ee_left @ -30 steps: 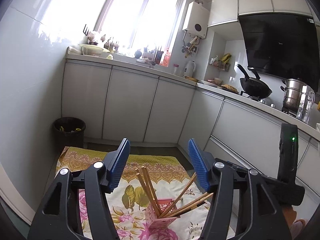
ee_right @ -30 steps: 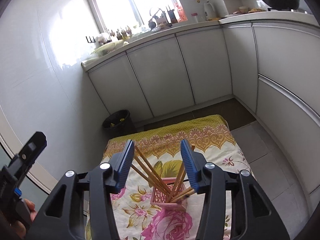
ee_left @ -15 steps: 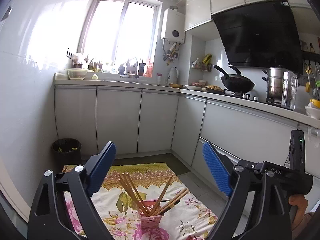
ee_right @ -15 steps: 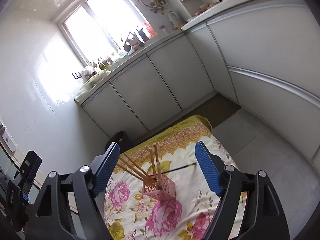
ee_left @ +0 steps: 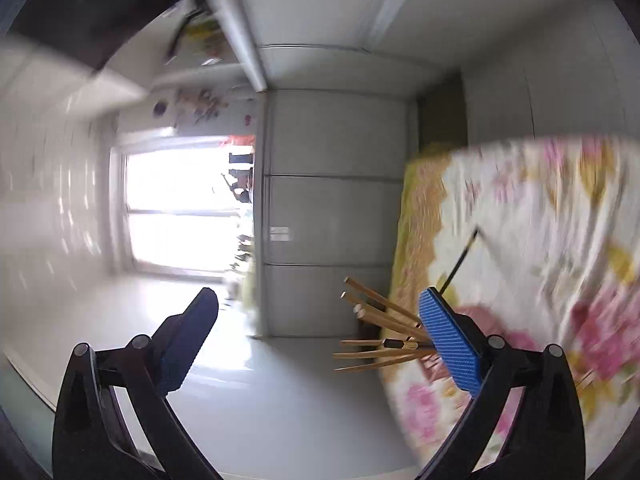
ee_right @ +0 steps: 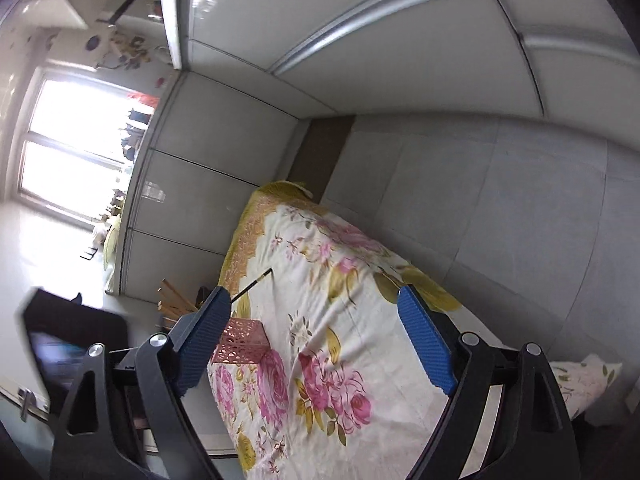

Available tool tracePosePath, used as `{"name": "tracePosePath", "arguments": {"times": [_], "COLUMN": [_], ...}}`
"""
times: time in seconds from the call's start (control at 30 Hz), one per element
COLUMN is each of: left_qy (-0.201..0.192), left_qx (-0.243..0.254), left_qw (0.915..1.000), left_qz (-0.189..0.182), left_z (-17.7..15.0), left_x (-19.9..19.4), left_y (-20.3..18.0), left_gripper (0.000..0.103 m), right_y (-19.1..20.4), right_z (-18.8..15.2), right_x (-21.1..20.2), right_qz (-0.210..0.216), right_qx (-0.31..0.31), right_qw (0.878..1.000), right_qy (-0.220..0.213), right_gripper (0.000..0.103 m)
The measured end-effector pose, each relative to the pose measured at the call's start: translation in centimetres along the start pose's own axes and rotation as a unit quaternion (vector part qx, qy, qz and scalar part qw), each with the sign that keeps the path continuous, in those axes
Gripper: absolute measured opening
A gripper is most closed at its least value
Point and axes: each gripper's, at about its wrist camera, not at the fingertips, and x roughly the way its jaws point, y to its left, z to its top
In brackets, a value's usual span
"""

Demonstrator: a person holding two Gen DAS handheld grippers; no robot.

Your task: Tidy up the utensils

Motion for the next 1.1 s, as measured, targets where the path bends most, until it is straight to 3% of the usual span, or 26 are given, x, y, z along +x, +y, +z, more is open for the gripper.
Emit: {"name": "tracePosePath", "arguments": {"times": [0.03, 0.07, 0.17, 0.23, 0.37, 0.47, 0.53, 0.67, 0.83, 0.97, 1.1], "left_qy": [0.016, 0.031, 0.09, 0.107, 0.134, 0.151, 0.151, 0.142, 0.119, 0.121, 0.123], "left_qx": [0.059, 0.085, 0.084, 0.073, 0.067, 0.078, 0.079, 0.076, 0.047, 0.027, 0.026], "left_qw": [0.998, 0.9957, 0.9921, 0.9916, 0.9887, 0.9854, 0.9853, 0.9867, 0.9908, 0.9918, 0.9921], "left_qz": [0.014, 0.018, 0.025, 0.005, 0.013, -0.011, -0.014, 0.022, 0.045, 0.031, 0.0], "left_z": [1.5, 2.7, 4.8, 4.7, 4.5, 4.2, 4.2, 5.0, 5.3, 5.0, 5.0], "left_x": [1.5, 3.1, 8.4, 10.8, 15.2, 17.6, 18.5, 19.5, 17.8, 18.3, 18.8], "left_y": [-3.6, -6.2, -9.9, -10.9, -11.5, -12.5, -13.3, -14.1, -13.8, -13.4, -13.1], "left_gripper": [0.097, 0.097, 0.097, 0.097, 0.097, 0.097, 0.097, 0.097, 0.097, 0.097, 0.095], "right_y": [-0.7, -1.0, -0.9, -1.0, -1.6, -1.7, -1.6, -1.3, -1.5, -2.2, -1.8], "right_z": [0.2, 0.4, 1.1, 1.6, 1.9, 1.8, 1.7, 1.2, 1.0, 0.7, 0.6], "right_x": [0.4, 0.7, 1.0, 1.5, 2.3, 3.2, 3.6, 3.7, 4.0, 5.0, 4.7], "right_qz": [0.003, 0.003, 0.007, 0.012, 0.031, 0.03, 0.033, 0.035, 0.033, 0.039, 0.034], "right_qx": [0.009, 0.009, -0.01, -0.014, -0.007, -0.003, 0.003, -0.006, -0.008, 0.018, 0.004], "right_qw": [1.0, 1.0, 1.0, 0.999, 0.998, 0.997, 0.996, 0.994, 0.993, 0.989, 0.99], "right_qy": [0.012, 0.021, 0.028, 0.035, 0.058, 0.075, 0.086, 0.099, 0.111, 0.139, 0.134], "right_gripper": [0.083, 0.083, 0.083, 0.083, 0.083, 0.083, 0.083, 0.083, 0.083, 0.083, 0.083]}}
